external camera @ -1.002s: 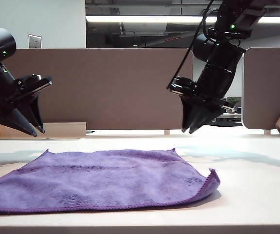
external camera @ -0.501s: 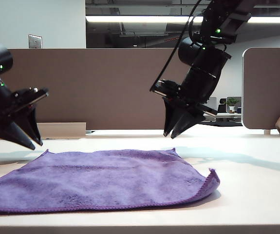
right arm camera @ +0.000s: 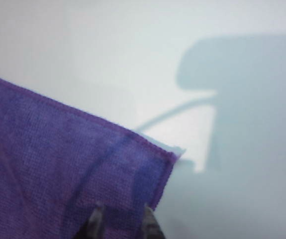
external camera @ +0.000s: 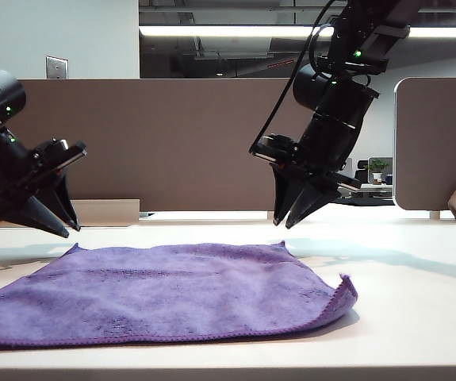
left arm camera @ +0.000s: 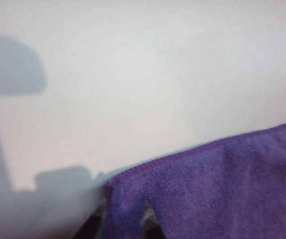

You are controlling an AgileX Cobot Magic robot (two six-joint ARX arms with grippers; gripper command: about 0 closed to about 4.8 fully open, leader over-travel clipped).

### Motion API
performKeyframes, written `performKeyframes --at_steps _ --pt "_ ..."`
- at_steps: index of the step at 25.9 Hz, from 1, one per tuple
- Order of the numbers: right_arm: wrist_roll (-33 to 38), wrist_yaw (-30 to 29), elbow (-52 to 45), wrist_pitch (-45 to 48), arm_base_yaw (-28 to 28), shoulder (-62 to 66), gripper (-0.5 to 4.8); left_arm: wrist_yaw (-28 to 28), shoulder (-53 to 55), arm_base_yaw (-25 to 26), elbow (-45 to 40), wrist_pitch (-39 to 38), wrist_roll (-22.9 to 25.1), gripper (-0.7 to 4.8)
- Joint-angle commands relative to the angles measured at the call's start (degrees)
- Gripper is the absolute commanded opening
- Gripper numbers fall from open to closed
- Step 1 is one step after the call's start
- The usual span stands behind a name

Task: Fold the bottom of the cloth upward, then fold it vertically to form a square shape.

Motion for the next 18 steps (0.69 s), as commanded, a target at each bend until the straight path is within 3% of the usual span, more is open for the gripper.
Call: performKeyframes --at_steps 1,18 --pt "0.8 0.0 0.2 0.6 0.1 -0.4 1.04 0.1 1.0 0.0 0.2 0.9 -0.8 0.89" --pt "1.3 -0.7 0.2 -0.3 0.1 -0.4 1.04 4.8 1.1 1.3 5.0 -5.5 -0.5 0.89"
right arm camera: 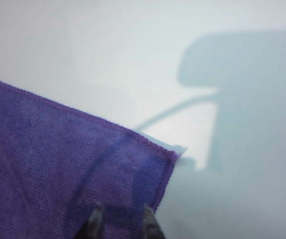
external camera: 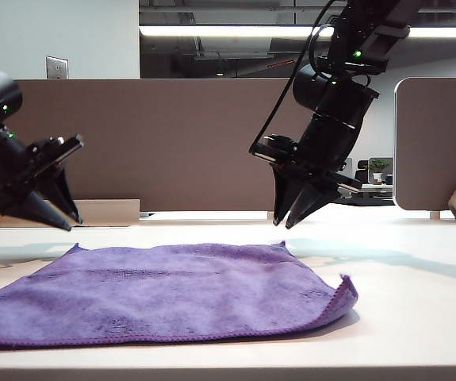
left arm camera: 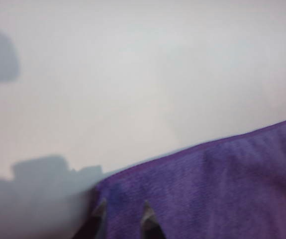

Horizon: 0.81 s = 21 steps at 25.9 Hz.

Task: Fold the bottom of the cloth upward, then fold it vertically to form a square shape.

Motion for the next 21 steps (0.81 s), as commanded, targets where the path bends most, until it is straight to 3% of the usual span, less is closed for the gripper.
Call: performKeyframes --at_steps 1,9,21 --pt "0.1 -1.2 0.2 -0.3 0.1 -0.4 1.04 0.3 -0.2 -0.1 2.3 -3.3 1.3 0.89" --pt "0.1 -1.3 0.3 -1.5 0.1 -0.4 1.04 -2.1 0.6 -0.1 7.8 -13.1 3.7 0.84" --pt "0.1 -1.3 0.3 -2.7 0.1 -0.4 1.04 -2.1 4.1 -0.1 9.5 -17.2 4.8 0.84"
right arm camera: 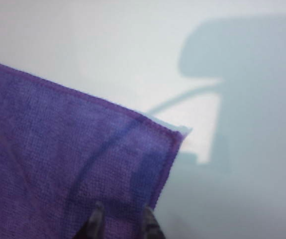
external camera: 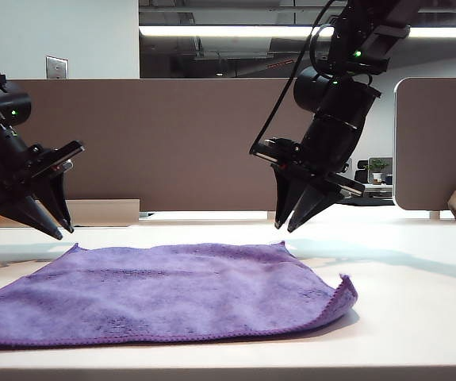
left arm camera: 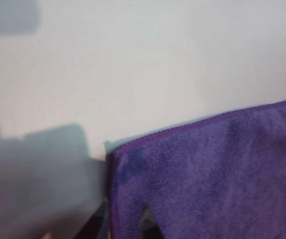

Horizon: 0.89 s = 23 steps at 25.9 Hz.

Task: Fold the bottom of the cloth upward, then fold it vertically to form a square shape.

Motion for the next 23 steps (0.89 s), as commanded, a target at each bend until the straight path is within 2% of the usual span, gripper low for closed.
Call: performKeyframes --at_steps 1,23 --pt "0.1 -0.4 0.3 -0.2 0.1 -0.4 1.04 0.0 -0.2 -0.1 0.4 -0.1 0.7 0.84" --pt "2.6 -1.5 1.3 -3.2 0.0 -0.4 1.04 1.7 1.9 0.0 0.4 -2.3 0.7 0.84"
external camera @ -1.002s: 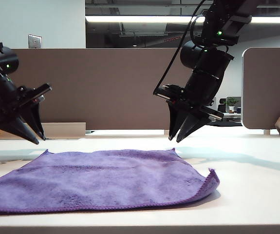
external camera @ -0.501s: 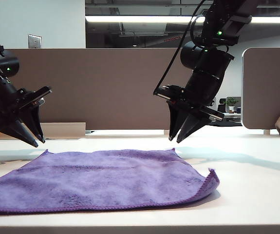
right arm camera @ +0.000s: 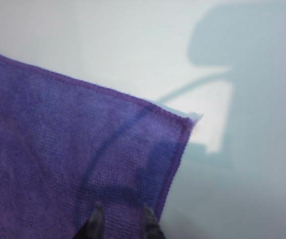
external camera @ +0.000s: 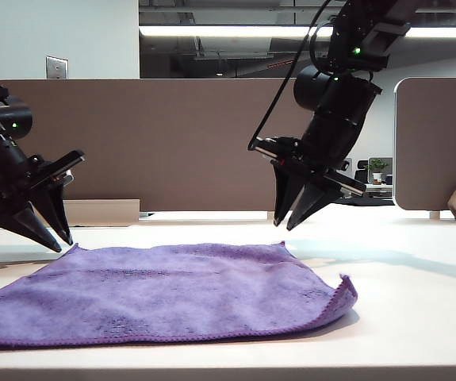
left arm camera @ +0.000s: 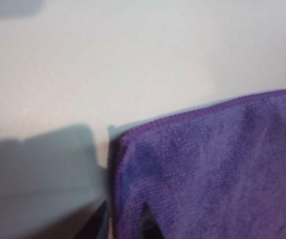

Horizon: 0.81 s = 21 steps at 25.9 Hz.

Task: Fold the bottom of the cloth upward, then fold it vertically to form a square shape.

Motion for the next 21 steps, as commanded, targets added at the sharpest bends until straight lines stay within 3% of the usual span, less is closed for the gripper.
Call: performKeyframes --at_steps 1,17,21 --pt "0.2 0.1 0.4 -0.8 -0.1 -0.3 1.04 0.4 -0.2 0.0 0.2 0.1 0.6 0.84" --pt "0.3 1.7 9.4 -5.5 -1.6 -0.3 1.03 -0.2 -0.3 0.3 10.7 -7.4 2.2 0.84" --pt "0.2 4.3 9.3 -12.4 -1.8 -0.3 1.04 -0.2 -0.3 0.3 10.8 -12.2 4.8 0.84"
